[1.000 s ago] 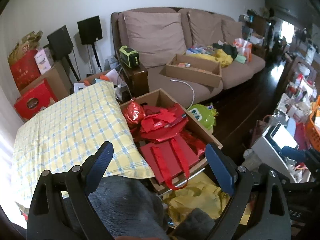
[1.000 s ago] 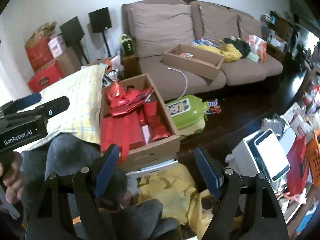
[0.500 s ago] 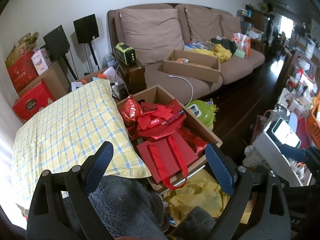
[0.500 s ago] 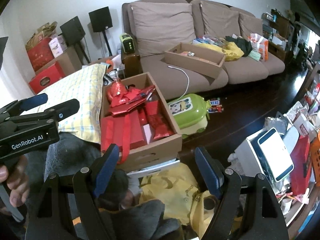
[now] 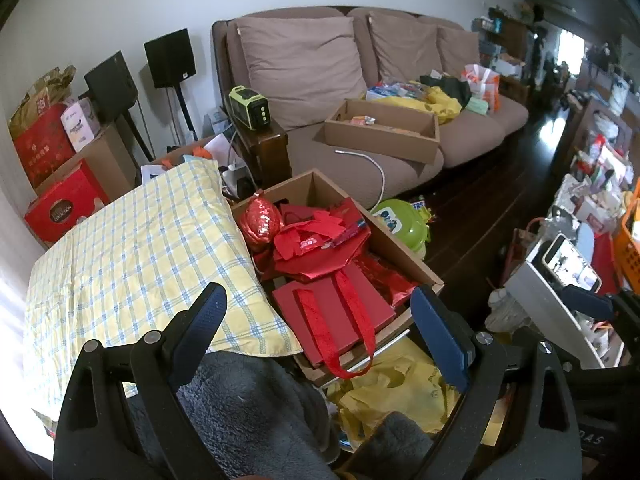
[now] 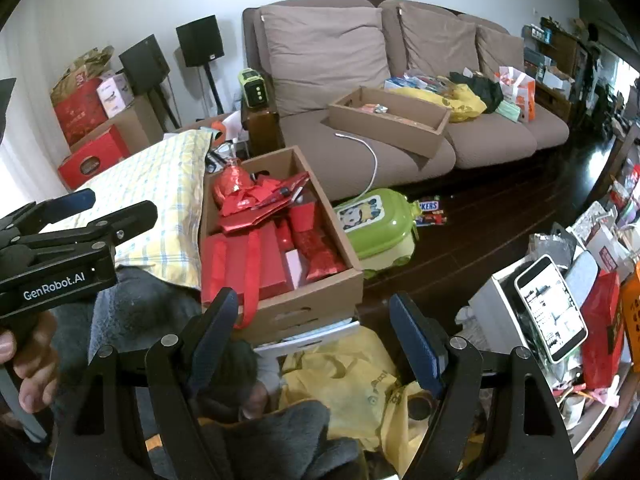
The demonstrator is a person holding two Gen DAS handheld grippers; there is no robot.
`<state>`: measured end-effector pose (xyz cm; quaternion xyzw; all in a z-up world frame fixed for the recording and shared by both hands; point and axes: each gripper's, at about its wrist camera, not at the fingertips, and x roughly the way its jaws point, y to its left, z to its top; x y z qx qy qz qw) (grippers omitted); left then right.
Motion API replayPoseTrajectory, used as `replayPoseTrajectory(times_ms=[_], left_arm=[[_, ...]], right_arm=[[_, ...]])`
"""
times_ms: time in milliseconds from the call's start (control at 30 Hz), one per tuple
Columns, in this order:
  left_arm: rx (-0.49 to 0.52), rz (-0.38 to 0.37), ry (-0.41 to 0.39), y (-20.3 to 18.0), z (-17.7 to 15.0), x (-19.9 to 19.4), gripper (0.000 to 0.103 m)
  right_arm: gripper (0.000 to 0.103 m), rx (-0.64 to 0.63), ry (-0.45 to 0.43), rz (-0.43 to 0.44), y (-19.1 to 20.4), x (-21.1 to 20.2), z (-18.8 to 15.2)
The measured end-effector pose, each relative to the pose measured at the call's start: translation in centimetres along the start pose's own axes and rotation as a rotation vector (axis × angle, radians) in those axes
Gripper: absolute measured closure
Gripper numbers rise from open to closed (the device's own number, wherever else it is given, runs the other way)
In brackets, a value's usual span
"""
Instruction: Organize objects
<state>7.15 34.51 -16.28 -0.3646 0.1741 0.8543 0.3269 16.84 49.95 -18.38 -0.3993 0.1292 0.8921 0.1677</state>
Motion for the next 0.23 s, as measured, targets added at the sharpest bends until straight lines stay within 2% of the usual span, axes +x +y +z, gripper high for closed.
replayPoseTrajectory(times_ms=[233], left_arm=[[0.009,-0.041,-0.003,-0.25,-0.10,-0.08,0.011]], right_arm=[[0.024,-0.012,-0.004,-0.005,-0.11,0.03,0.06]])
